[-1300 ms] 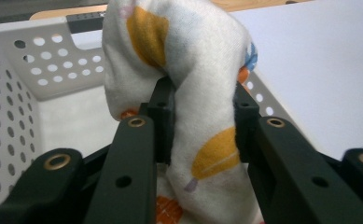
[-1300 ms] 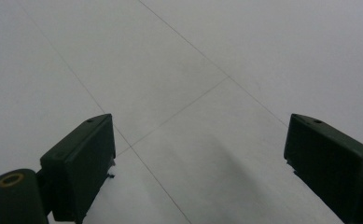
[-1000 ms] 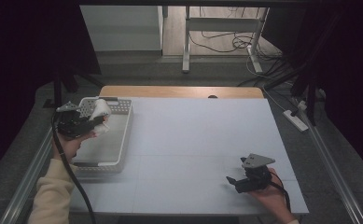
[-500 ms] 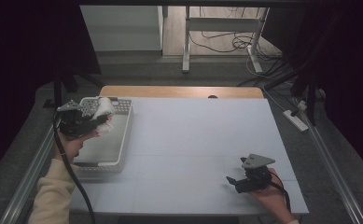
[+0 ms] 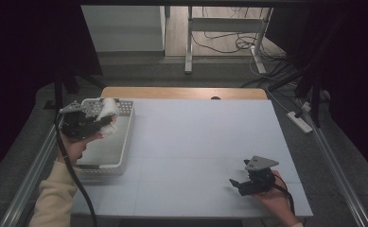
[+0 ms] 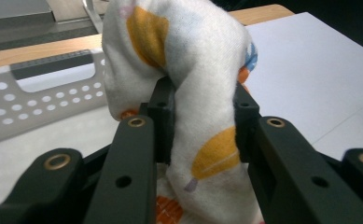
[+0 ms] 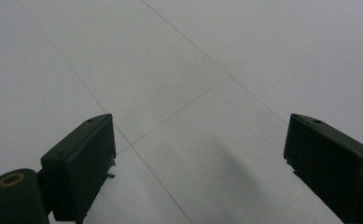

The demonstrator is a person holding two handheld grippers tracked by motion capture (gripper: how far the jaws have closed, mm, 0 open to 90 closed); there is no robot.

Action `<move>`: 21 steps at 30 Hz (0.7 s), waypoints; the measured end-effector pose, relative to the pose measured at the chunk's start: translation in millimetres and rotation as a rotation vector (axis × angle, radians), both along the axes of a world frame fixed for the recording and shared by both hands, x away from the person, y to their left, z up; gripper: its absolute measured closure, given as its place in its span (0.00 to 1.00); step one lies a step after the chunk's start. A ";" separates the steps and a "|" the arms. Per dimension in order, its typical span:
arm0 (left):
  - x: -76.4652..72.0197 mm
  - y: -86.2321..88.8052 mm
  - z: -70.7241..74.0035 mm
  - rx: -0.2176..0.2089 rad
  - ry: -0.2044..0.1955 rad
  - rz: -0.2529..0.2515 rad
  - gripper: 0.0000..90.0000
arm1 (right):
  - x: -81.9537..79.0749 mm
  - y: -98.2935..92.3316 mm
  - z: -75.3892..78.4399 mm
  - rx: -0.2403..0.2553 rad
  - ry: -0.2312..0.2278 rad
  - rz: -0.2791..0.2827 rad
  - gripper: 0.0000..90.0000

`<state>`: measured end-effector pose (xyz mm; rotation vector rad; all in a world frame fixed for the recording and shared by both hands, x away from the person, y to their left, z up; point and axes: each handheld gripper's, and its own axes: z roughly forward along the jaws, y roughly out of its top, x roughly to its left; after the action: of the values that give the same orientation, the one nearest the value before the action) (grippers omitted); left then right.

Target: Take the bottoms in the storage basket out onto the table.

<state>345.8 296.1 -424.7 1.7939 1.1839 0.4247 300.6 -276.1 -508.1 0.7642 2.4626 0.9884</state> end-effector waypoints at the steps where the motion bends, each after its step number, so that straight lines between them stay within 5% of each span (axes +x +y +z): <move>1: -0.1 -1.3 0.1 0.003 0.000 -0.004 0.77 | 0.0 0.0 0.0 0.000 0.000 0.000 0.10; 21: -2.3 -22.7 3.2 0.035 -0.014 -0.055 0.77 | -0.3 0.2 0.1 -0.002 0.003 0.006 0.10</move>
<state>343.5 273.5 -421.5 1.8461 1.1206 0.4280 300.2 -275.9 -508.0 0.7584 2.4691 0.9879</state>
